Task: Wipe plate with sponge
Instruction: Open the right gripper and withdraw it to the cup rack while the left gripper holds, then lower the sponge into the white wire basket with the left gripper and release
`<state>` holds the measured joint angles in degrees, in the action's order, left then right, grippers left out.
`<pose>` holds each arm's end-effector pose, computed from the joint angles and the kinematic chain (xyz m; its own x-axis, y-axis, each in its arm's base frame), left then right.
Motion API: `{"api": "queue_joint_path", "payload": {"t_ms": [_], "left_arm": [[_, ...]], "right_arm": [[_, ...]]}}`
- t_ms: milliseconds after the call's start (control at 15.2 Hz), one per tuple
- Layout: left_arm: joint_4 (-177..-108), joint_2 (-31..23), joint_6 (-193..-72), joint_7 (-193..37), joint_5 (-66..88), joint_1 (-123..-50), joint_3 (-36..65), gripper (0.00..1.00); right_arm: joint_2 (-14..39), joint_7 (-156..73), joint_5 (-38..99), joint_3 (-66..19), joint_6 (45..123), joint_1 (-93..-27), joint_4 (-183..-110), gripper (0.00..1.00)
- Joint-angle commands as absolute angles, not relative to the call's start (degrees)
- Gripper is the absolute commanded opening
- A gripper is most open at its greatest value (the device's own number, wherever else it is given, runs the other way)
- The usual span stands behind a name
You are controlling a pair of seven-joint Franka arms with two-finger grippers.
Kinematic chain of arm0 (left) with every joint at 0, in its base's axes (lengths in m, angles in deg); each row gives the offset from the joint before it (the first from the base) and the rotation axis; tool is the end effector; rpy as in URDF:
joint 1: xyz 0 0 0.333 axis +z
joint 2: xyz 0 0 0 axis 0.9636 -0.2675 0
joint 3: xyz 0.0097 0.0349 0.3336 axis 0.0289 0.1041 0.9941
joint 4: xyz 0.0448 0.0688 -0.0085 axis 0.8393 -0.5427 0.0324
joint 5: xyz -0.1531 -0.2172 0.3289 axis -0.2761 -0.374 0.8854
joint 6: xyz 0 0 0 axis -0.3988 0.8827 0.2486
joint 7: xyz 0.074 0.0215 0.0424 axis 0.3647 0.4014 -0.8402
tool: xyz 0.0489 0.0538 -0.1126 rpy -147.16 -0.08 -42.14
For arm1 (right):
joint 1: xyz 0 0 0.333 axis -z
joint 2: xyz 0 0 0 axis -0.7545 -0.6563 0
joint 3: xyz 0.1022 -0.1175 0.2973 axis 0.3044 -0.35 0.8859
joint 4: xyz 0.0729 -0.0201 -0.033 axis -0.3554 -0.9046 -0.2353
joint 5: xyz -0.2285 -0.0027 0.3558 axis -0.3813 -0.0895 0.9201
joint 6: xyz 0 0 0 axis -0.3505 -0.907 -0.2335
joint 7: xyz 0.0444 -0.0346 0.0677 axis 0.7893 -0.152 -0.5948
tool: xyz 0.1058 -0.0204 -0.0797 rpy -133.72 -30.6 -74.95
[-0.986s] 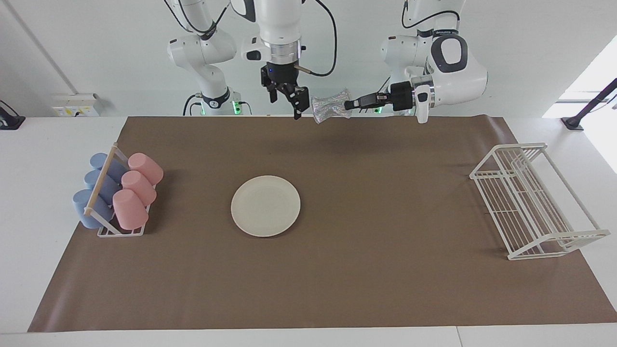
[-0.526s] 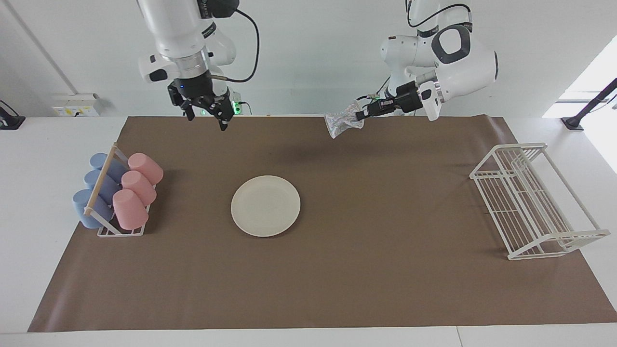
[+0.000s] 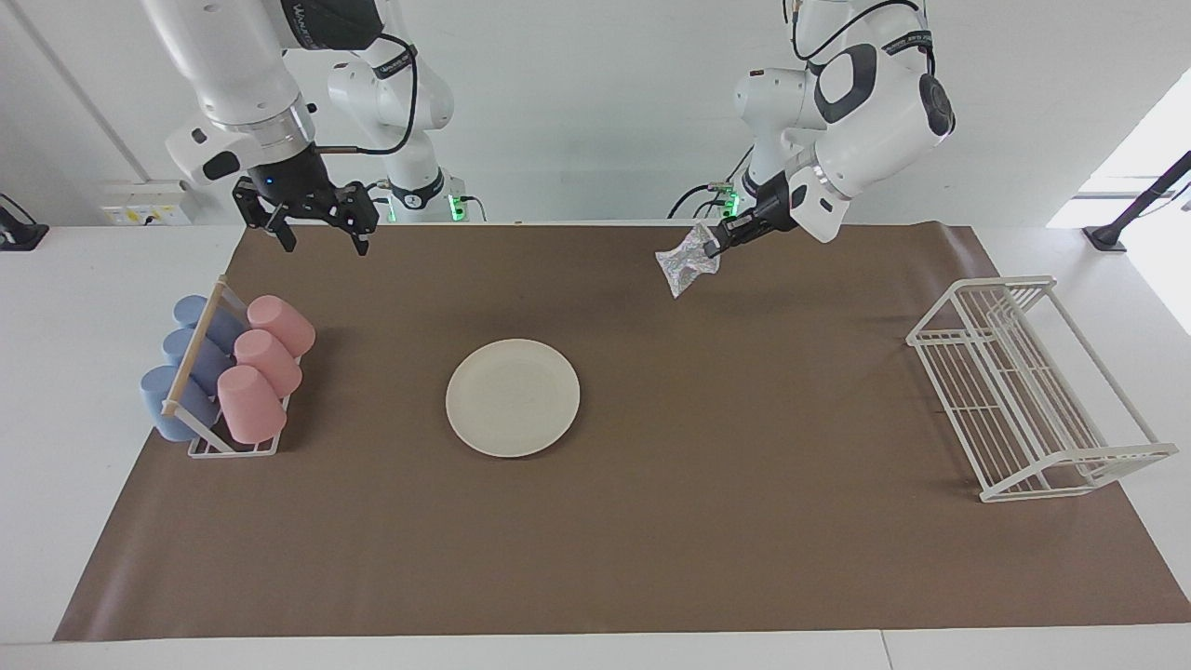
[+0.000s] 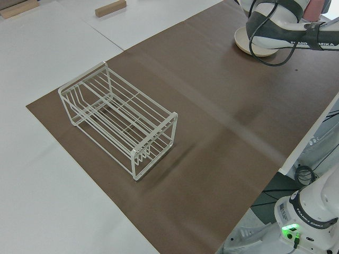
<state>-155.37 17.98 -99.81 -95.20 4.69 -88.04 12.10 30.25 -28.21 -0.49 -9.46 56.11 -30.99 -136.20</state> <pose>0.4671 -0.2205 0.4867 0.8808 0.3186 -0.3502 0.4367 -0.8324 0.3413 0.5683 0.0340 0.6135 0.9988 -0.0460 -0.0181 -0.0456 -0.9987 0.0212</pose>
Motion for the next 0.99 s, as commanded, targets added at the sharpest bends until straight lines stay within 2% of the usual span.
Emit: {"api": "queue_joint_path", "payload": {"t_ms": [0, 263, 329, 723, 921], "left_arm": [[-154.15, 17.45, -99.47, -98.60, 13.01, -88.99, 12.02, 0.00], [-152.14, 17.28, -93.51, -98.87, 27.76, -88.90, 12.02, 0.00], [-150.65, 16.49, -90.88, -98.87, 31.37, -88.99, 11.93, 0.00], [-139.14, 9.56, -74.36, -98.87, 51.40, -90.48, 11.23, 0.00], [-136.75, 5.86, -69.33, -98.87, 64.23, -92.85, 11.23, 0.00]], "right_arm": [[30.71, -31.97, -0.50, -13.48, 55.44, -34.53, -136.69, 1.00], [29.92, -34.35, -0.50, -32.80, 54.74, -51.49, -135.71, 1.00], [30.27, -34.27, -0.59, -35.46, 54.39, -53.79, -136.07, 1.00], [30.01, -39.71, -0.50, -39.78, 53.94, -53.99, -136.33, 1.00], [30.10, -39.28, -0.50, -40.14, 54.21, -54.17, -136.69, 1.00]]}}
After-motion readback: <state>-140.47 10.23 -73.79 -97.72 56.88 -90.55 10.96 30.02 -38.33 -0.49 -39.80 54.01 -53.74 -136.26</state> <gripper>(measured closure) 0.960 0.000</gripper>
